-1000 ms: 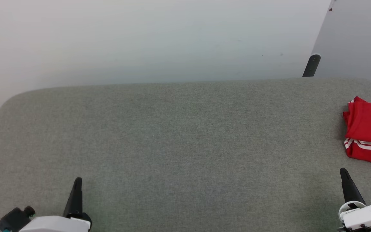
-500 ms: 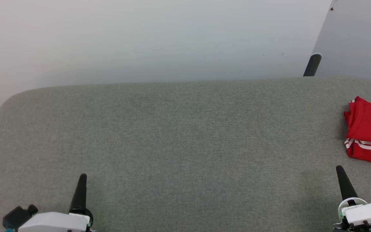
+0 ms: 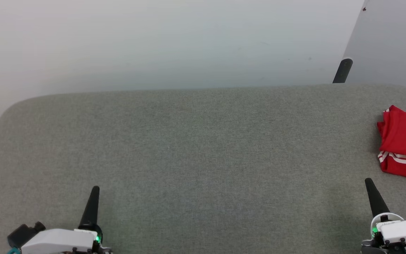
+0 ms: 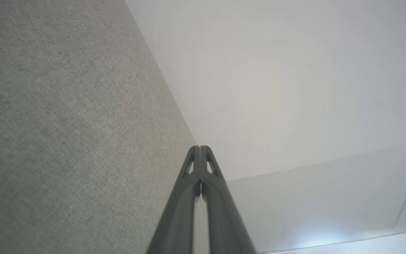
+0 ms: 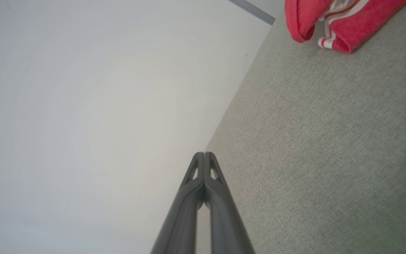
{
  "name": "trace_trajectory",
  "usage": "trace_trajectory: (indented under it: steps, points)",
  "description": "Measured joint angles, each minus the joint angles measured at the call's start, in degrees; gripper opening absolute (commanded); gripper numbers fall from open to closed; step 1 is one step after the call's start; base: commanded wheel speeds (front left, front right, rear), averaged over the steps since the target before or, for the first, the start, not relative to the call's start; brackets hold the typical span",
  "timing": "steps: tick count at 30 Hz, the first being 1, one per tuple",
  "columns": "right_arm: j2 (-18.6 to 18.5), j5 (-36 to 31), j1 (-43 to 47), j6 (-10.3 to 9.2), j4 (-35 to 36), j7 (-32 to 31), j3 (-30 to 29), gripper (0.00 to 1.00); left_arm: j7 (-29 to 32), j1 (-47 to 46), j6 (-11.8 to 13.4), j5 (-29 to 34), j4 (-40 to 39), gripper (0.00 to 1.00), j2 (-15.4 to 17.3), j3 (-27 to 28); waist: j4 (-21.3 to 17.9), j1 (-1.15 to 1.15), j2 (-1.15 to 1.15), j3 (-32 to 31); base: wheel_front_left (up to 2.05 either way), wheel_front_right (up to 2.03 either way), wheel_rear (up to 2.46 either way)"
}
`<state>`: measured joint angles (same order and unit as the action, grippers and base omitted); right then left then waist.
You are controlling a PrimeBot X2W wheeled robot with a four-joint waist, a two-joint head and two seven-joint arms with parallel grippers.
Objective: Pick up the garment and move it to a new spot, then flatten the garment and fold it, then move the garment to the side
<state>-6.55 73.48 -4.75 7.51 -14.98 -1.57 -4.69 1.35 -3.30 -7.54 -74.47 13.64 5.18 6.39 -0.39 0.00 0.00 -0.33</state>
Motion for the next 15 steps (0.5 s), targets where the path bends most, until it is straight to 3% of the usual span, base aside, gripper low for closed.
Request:
trace_trajectory:
  steps: [15]
  points:
    - [1.4,7.3,-0.5,-0.01,0.3,-1.9,-0.7,0.00,2.1,-1.1,0.0,-6.9,0.1,0.00,-0.9,0.0,0.1,0.00,0.00,0.2,0.00,0.00,0.00]
